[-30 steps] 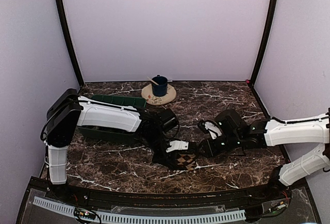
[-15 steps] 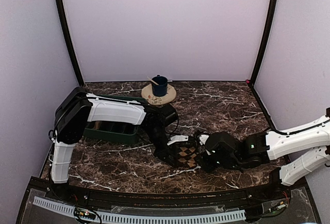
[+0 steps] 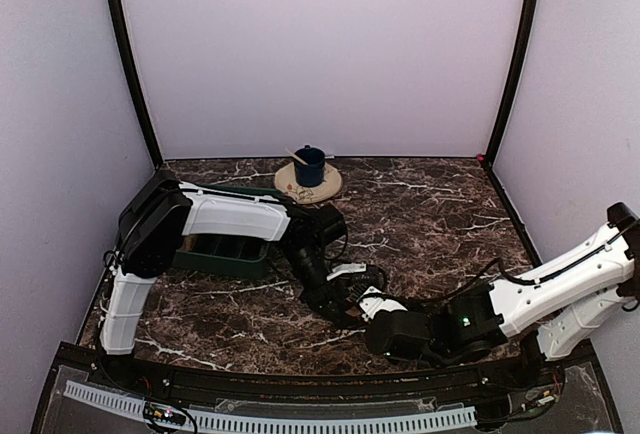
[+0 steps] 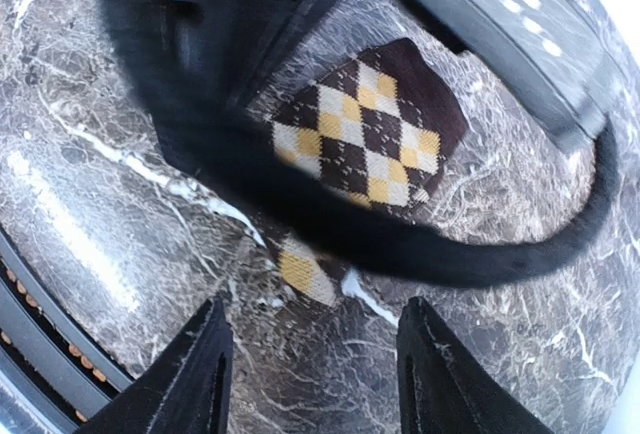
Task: Roll the socks
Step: Roll the sock at the center of the board.
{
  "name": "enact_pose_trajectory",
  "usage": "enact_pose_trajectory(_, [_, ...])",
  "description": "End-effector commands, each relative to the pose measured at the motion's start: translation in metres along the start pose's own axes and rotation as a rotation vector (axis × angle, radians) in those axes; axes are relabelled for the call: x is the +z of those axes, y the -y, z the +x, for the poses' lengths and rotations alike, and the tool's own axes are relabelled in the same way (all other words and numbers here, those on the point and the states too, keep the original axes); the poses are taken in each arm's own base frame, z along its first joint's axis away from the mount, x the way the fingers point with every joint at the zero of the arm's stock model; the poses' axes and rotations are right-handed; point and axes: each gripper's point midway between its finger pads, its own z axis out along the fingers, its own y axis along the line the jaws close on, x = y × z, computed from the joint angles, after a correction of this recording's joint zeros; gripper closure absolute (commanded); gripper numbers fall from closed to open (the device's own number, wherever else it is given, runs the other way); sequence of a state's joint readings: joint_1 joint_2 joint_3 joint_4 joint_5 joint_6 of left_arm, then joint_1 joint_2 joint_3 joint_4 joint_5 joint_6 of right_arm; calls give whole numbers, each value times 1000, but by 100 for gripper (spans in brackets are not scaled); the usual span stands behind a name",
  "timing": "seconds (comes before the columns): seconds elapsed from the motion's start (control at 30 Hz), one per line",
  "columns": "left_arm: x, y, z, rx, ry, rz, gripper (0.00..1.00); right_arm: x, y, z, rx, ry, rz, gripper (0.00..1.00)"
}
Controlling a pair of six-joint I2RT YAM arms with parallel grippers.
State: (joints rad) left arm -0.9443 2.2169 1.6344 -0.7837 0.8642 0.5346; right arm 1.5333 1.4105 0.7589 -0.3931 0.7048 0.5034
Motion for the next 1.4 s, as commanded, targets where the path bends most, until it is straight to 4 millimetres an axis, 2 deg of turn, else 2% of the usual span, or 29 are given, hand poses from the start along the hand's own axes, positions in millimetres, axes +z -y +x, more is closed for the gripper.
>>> enact_pose_trajectory(0.0, [-5, 7, -5, -21, 17, 51, 100, -1, -6, -11, -121, 29, 42, 46])
enact_pose_trajectory(0.27, [-4, 7, -5, -45, 29, 92, 100, 1, -23, -6, -282, 23, 7, 44])
enact_pose_trajectory(0.5, [-3, 7, -7, -57, 34, 117, 100, 7, -27, 0, -406, 4, 1, 41])
enact_pose_trajectory(1.07, [-2, 9, -7, -72, 38, 142, 100, 23, -9, -3, -458, -12, 27, 40])
enact_pose_trajectory(1.37, [-2, 11, -8, -73, 42, 150, 100, 32, -8, 5, -461, -49, -24, 48])
